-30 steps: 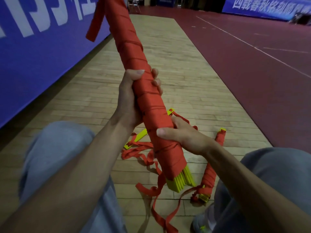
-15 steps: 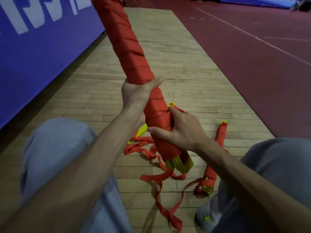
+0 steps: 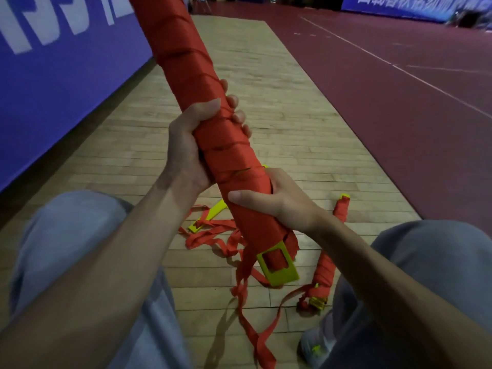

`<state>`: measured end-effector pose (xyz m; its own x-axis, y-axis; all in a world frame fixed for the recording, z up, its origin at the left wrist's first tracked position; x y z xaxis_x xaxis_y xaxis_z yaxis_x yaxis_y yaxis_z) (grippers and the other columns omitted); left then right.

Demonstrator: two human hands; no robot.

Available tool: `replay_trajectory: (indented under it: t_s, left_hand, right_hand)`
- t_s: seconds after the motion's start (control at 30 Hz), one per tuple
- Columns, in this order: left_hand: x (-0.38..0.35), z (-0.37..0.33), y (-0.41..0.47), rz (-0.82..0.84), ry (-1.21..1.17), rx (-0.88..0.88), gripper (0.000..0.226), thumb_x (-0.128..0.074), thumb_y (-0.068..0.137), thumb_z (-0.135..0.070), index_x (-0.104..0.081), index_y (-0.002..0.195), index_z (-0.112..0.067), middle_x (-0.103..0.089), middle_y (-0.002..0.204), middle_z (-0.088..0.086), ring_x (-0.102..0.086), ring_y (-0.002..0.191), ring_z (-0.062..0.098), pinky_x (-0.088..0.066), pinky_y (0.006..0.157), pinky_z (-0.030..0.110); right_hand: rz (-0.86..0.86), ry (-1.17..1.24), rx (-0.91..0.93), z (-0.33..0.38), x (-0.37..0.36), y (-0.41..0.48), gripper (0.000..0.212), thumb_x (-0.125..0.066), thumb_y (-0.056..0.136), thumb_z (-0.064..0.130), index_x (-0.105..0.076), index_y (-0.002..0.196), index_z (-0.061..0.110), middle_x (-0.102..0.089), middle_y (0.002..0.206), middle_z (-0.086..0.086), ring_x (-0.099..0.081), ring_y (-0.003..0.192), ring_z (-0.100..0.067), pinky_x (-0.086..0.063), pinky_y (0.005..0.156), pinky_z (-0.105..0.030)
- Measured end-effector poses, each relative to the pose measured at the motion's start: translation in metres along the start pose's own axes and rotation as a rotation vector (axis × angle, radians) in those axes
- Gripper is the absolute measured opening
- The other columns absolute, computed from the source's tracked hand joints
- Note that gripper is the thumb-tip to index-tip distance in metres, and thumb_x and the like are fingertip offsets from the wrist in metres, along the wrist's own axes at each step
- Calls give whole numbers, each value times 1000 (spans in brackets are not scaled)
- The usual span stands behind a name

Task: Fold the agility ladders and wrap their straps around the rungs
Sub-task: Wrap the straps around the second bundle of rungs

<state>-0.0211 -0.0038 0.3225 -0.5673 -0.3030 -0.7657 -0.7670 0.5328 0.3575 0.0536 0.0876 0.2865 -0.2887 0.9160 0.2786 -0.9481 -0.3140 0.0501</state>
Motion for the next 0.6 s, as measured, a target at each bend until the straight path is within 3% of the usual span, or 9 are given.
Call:
replay_trajectory:
  t_s: [0.07,0.17,0.23,0.3,0.43,0.53,0.6]
  left_hand:
    - [4,0,-1,-136,99,20,43,-82,58,-15,-65,97,-10,-64,92,7,-65,80,19,-55,75,34]
    - [13,-1,-6,-469,474,12,28,-80,62,-29,-64,82,-15,-65,73,0,-64,68,14,-54,68,29]
    - [11,-1,-10,-556,685,-68,30,-83,64,-25,-64,84,-16,-61,69,-4,-60,65,12,-51,65,27]
    - [12,3,-13,-611,727,-77,30,-87,67,-24,-64,84,-16,-59,67,-5,-58,63,11,-49,63,27]
    - [25,-4,-18,-774,740,-86,34,-89,65,-27,-63,83,-17,-58,62,-7,-57,54,9,-49,55,24]
    - [31,-11,-19,-832,694,-91,44,-87,63,-13,-63,99,-11,-59,66,-3,-57,50,9,-48,51,23]
    - [30,-15,-18,-776,605,-26,39,-81,63,-9,-61,96,-11,-56,65,0,-54,49,12,-47,48,24]
  right_hand:
    - [-111,-127,36,2,9,0,15,-77,84,20,-64,86,12,-70,69,3,-68,61,-14,-55,57,-28]
    - [-328,-373,69,1,19,4,31,-77,76,42,-67,82,13,-71,70,-2,-68,61,-18,-57,60,-41]
    - [-434,-472,53,-4,17,6,36,-69,71,53,-65,77,18,-69,67,-1,-66,59,-17,-56,60,-41]
    - [-478,-557,29,-9,10,8,35,-66,72,58,-59,73,24,-68,67,0,-65,60,-17,-54,60,-38]
    - [-425,-653,66,-15,-4,16,44,-49,69,74,-50,75,30,-67,71,0,-65,66,-20,-52,62,-36]
    - [-269,-536,76,-15,-5,16,46,-49,74,75,-58,84,30,-68,73,6,-66,68,-10,-54,66,-37]
    - [-171,-384,73,-10,-4,14,48,-52,77,70,-63,88,25,-68,76,6,-66,71,-9,-54,67,-33]
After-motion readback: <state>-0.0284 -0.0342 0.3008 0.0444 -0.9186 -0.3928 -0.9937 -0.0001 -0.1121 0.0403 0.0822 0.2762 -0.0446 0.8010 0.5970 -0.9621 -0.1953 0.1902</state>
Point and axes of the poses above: each hand's wrist, its own y-axis towards the middle knuckle, its own x-axis out of the back of the hand, z = x × y, the point moved 6 cm from there along y, towards the middle knuckle
